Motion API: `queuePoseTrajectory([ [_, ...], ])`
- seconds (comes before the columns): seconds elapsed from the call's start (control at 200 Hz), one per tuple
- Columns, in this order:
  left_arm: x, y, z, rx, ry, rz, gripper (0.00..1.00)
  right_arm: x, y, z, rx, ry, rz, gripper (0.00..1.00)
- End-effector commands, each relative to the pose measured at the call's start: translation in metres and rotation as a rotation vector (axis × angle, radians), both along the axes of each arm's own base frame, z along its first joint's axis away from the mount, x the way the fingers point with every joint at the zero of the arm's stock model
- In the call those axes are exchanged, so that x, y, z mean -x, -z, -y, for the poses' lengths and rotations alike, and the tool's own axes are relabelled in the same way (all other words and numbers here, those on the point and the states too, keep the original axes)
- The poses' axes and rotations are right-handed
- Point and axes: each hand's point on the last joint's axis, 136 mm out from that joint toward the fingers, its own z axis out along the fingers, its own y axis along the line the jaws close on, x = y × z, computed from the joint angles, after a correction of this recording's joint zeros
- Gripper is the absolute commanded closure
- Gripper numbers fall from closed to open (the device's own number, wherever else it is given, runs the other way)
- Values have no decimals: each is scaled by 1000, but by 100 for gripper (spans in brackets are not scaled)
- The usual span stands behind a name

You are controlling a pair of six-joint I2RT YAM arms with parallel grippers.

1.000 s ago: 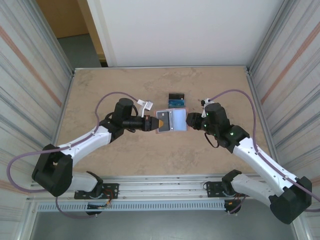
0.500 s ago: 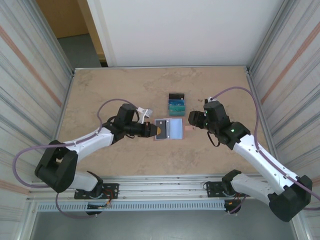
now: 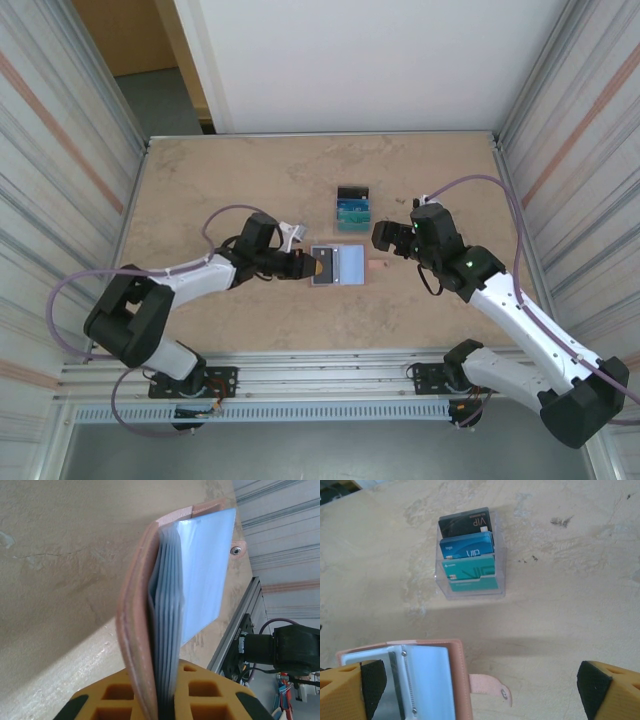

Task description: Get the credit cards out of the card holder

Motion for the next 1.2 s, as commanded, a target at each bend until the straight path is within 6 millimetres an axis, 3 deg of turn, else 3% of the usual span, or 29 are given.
queuePoseTrajectory([
  [0.0, -2, -2, 7, 36, 15, 17, 100, -2, -15, 4, -20, 34, 19, 1],
  [0.566, -3, 23, 16, 19, 36, -57, 100, -1, -5, -5, -29, -1, -7, 1],
  [0.596, -3, 24, 16, 21, 37, -61, 100, -4, 5, -6, -14, -2, -34, 1],
  [1.193, 0, 48, 19, -9, 59, -149, 97, -14, 28, -16, -1, 2, -101, 1],
])
